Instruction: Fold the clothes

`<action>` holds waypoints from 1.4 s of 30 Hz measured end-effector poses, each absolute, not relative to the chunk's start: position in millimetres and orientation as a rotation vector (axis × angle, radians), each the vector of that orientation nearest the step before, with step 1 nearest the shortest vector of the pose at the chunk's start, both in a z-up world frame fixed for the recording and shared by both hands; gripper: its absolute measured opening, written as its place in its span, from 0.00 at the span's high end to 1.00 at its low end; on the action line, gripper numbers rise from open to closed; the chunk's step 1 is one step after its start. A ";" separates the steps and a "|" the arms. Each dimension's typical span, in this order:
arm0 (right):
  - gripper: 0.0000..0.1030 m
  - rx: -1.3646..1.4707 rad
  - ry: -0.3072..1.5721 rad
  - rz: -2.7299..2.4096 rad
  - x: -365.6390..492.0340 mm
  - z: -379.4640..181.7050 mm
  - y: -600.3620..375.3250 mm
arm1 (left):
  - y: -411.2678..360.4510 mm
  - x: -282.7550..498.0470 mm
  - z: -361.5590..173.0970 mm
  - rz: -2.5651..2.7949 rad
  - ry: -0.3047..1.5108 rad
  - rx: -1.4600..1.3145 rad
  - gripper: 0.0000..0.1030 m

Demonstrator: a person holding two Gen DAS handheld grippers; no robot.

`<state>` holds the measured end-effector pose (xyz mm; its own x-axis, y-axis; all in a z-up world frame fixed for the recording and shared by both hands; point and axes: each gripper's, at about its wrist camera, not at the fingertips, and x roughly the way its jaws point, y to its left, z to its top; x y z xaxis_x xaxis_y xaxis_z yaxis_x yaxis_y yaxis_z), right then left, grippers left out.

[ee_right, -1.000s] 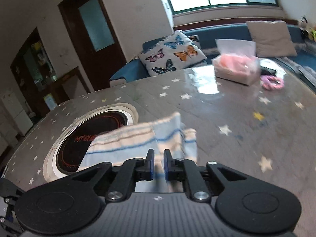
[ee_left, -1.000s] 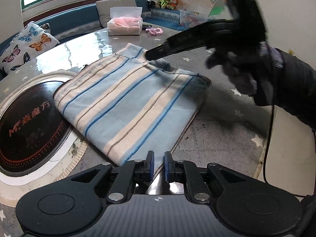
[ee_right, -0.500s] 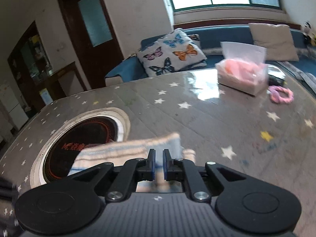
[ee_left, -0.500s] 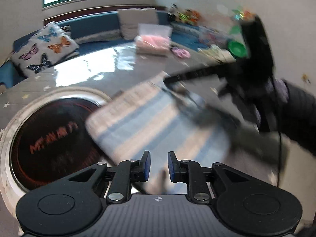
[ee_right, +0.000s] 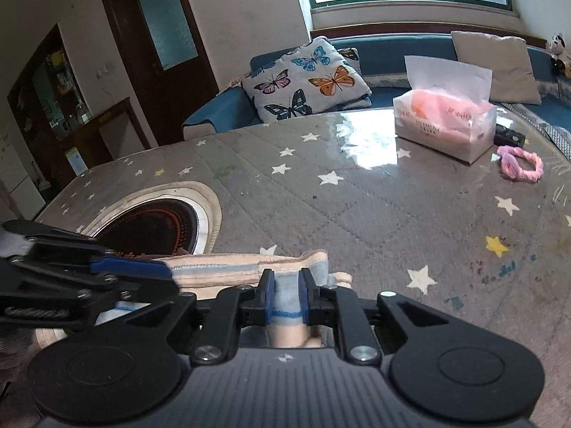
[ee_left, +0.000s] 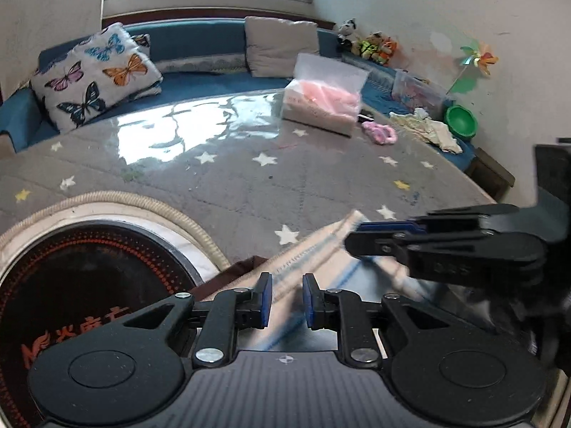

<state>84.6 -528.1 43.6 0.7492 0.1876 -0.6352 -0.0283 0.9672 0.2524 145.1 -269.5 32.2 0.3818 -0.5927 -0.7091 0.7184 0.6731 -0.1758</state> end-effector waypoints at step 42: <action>0.73 0.074 0.640 0.157 4.7 52.4 -496.0 | -221.8 91.1 35.9 -0.801 0.813 0.106 0.59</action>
